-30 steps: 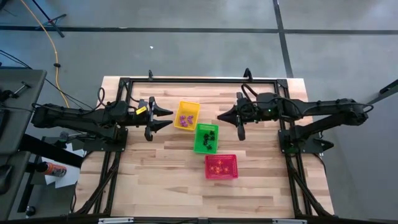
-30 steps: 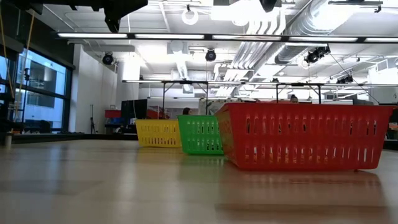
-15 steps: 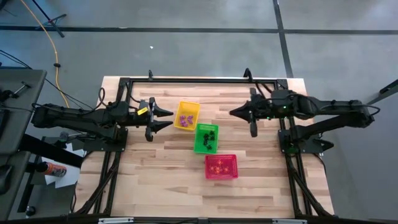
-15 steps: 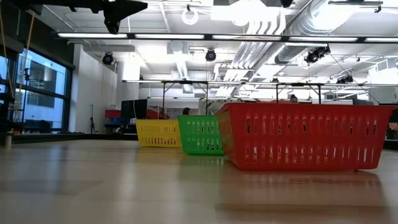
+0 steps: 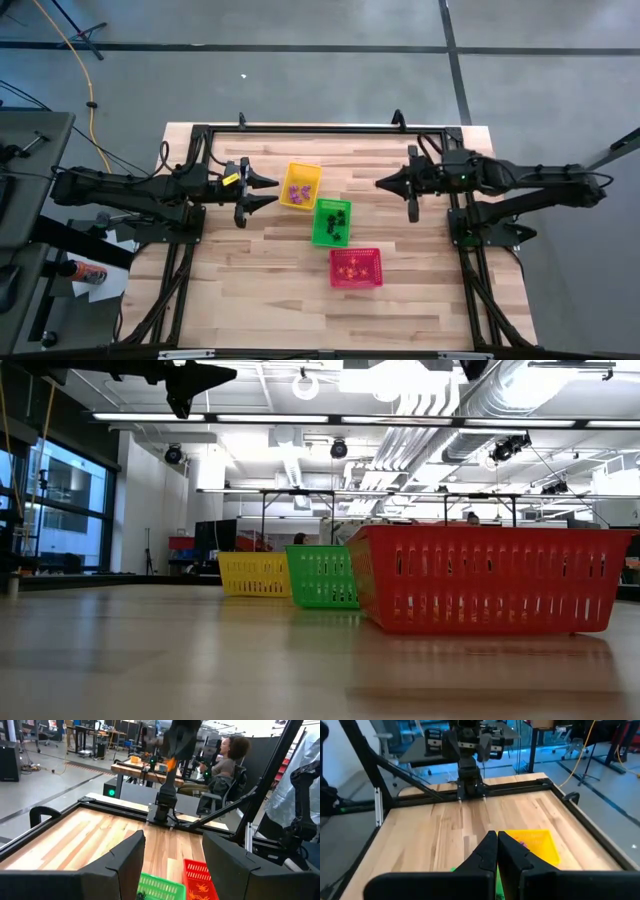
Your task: Sort Halloween decoration
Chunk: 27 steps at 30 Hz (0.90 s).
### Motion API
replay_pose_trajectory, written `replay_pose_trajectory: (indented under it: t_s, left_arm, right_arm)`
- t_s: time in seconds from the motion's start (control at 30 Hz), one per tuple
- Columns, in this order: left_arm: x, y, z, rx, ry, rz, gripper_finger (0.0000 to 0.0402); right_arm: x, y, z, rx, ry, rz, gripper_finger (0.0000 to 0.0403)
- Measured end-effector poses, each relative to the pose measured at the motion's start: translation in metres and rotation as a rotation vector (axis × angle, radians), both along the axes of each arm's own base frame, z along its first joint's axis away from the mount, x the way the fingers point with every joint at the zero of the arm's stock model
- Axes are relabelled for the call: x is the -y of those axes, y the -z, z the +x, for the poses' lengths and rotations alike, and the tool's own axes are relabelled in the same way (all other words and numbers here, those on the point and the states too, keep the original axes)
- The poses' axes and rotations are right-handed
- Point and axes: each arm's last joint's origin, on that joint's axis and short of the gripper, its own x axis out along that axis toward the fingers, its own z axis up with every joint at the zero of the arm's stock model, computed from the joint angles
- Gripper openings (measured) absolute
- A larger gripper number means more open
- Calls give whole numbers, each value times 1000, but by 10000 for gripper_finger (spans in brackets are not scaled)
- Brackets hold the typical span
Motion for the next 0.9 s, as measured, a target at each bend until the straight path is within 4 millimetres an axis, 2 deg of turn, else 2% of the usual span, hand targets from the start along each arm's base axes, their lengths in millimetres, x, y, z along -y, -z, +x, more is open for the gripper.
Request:
replay_pose_trajectory:
  t_s: [0.13, 0.23, 0.43, 0.9]
  left_arm:
    - [0, 0, 0, 0, 0, 0, 188]
    - [0, 0, 0, 0, 0, 0, 188]
    - [0, 0, 0, 0, 0, 0, 188]
    - [0, 0, 0, 0, 0, 0, 188]
  right_arm:
    - [4, 28, -6, 74, 31, 53, 0]
    - [7, 35, -11, 169, 23, 39, 0]
    - [6, 36, -12, 219, -51, -89, 0]
    - [6, 36, -12, 218, -54, -92, 0]
